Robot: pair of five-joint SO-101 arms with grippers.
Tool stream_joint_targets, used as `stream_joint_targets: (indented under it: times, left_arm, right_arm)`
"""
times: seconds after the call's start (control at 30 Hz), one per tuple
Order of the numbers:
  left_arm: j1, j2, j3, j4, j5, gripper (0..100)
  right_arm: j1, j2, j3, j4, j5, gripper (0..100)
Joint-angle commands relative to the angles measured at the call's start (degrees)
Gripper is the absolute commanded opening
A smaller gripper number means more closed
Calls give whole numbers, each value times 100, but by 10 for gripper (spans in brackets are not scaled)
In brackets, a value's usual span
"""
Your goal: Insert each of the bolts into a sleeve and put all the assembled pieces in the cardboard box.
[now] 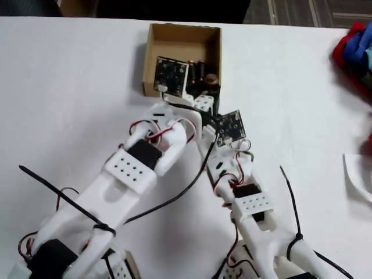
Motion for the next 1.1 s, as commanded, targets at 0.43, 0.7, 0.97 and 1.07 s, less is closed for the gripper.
stream_joint_targets:
  times: [0.43,0.7,0.97,1.07]
  left_arm:
    - [-18,-281,92,-185,-554,25]
    - [-26,-114,84,-185,-563,25]
    - [-237,132,84,-185,-589,25]
    - [-237,141,92,-185,-1064,25]
  right_arm:
    - [-13,-75,-308,-22,-9,22]
    - [13,-84,-352,-13,-343,22]
    - [66,-84,-519,13,-589,22]
    - [48,-84,-519,13,-589,22]
